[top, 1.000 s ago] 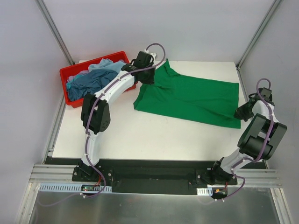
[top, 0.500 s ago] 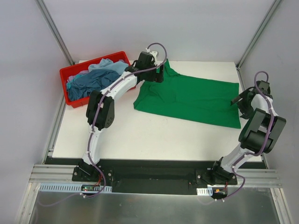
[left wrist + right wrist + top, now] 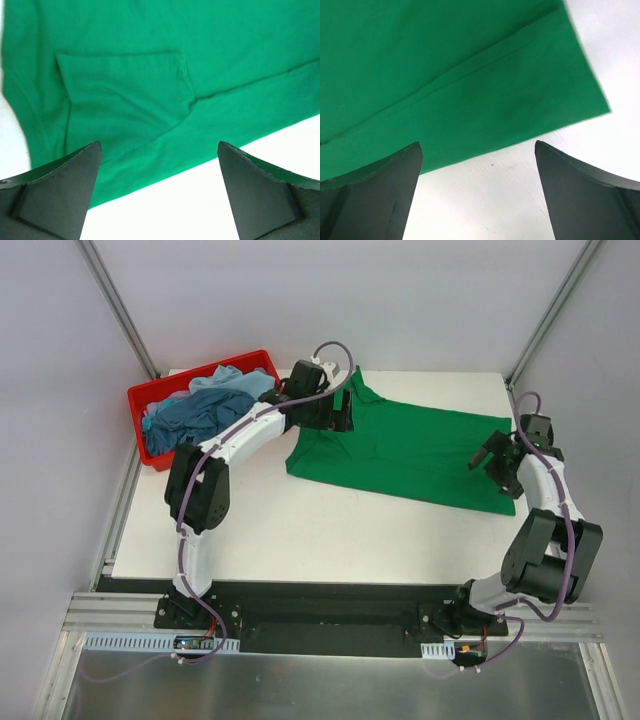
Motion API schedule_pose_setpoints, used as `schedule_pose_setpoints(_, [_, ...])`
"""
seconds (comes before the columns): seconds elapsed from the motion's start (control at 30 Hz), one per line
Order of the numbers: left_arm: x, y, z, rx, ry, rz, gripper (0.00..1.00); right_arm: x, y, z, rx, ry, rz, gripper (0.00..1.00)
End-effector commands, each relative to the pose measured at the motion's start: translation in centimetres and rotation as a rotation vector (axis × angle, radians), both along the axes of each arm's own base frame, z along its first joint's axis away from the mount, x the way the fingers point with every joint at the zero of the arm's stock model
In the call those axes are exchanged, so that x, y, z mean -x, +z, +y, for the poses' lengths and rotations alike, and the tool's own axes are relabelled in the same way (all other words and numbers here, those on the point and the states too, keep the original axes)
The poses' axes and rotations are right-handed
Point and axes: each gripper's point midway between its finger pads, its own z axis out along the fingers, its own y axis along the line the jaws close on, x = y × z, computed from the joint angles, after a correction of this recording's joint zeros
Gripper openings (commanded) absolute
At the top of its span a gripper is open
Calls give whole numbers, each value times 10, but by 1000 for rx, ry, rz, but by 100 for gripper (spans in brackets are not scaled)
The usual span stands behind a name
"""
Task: Fold and stack the t-shirts
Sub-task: Fold the flattened tshirt in 1/3 of the way
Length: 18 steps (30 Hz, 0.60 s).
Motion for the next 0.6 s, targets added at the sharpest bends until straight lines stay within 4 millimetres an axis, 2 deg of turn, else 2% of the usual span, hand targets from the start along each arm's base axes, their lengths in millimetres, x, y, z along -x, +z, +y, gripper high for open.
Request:
schedule_pose_setpoints(0.0, [15,-25,-5,12,-2,98,99,-16,-25,27,-54,152,53,96])
schedule_pose_setpoints(0.13, [9,-59,-4,-45,17,162,99,-27,-53,36,-121,166,126,96])
schedule_pose_setpoints(0.23, [13,-84,4,-97,37,214,99,-23,-64,39,-136,165,160,96])
schedule_pose_setpoints(0.37, [34,-112,16,-140,55,304,99,-6,-77,41,-144,161,218,96])
schedule_pose_setpoints(0.57, [72,-133,34,-166,75,404,99,25,-87,43,-153,158,267,96])
